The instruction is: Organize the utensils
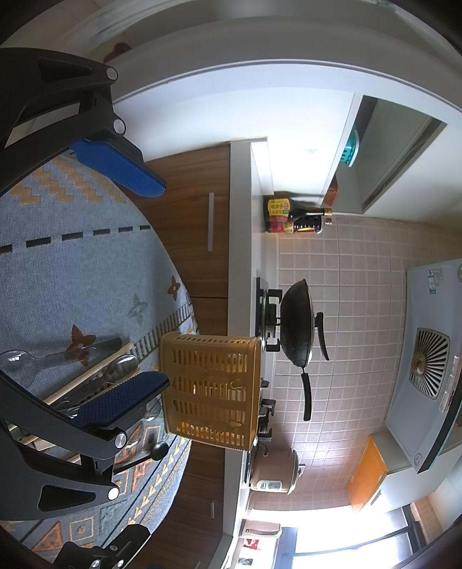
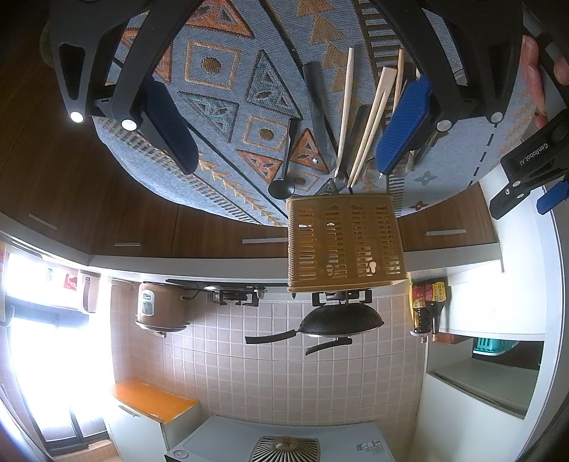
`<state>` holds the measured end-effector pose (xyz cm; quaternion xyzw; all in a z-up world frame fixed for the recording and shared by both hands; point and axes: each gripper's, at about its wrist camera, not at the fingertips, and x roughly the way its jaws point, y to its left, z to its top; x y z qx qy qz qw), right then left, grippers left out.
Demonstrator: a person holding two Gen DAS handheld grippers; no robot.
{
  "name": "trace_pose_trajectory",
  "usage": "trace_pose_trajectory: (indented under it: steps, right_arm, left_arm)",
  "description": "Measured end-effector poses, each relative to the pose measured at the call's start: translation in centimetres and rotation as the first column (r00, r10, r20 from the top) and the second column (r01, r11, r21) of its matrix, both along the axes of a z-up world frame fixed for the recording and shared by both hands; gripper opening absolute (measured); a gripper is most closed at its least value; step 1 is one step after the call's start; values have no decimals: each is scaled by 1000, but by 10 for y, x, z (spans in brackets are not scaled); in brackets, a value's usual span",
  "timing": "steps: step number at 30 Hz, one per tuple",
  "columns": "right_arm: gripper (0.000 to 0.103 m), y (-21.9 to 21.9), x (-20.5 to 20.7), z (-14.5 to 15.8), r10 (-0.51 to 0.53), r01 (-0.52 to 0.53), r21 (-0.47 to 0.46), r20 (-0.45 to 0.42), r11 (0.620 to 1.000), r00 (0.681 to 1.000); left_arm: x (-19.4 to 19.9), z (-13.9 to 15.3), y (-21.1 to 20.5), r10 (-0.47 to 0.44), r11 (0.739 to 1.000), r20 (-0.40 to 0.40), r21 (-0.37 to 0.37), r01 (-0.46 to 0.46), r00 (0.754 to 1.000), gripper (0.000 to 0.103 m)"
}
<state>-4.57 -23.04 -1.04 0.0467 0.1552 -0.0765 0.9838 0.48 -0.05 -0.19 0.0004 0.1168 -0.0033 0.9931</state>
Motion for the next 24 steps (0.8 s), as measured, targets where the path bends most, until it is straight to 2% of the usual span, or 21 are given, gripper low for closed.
trace_pose_trajectory:
  steps: [24]
  right_arm:
    - [95, 2, 2, 0, 8, -8, -10, -15, 1000, 1000]
  left_arm:
    - [0, 0, 1, 0, 1000, -1, -2, 0, 1000, 96]
